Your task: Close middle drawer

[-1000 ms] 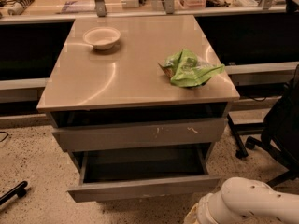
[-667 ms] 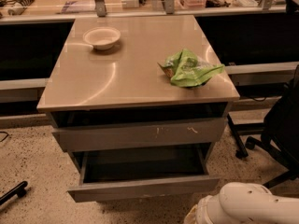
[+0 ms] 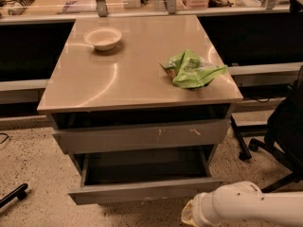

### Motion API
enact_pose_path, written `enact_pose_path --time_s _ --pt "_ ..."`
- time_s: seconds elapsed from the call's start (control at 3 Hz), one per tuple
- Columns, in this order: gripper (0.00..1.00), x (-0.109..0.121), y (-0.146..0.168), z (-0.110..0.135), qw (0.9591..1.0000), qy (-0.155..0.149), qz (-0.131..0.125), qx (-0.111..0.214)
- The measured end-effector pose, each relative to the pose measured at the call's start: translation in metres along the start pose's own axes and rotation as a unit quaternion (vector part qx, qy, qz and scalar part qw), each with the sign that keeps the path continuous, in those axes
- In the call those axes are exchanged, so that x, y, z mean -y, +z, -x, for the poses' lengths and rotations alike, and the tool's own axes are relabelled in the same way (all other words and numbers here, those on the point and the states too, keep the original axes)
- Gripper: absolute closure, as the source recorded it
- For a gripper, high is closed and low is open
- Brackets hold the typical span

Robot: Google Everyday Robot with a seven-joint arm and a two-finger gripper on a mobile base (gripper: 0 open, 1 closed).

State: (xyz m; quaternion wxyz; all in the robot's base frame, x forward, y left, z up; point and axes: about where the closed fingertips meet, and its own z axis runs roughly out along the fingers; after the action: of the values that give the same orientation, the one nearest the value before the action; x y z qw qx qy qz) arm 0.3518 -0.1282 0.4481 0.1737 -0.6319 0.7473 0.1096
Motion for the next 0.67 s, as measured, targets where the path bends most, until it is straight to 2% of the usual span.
enact_pose_path --time_s 0.33,0.67 --pt "1.00 0.020 0.020 0.004 0.9995 -0.032 -0.004 0.005" --pt "1.00 0.035 0.036 0.003 0.9989 -0.045 -0.007 0.013"
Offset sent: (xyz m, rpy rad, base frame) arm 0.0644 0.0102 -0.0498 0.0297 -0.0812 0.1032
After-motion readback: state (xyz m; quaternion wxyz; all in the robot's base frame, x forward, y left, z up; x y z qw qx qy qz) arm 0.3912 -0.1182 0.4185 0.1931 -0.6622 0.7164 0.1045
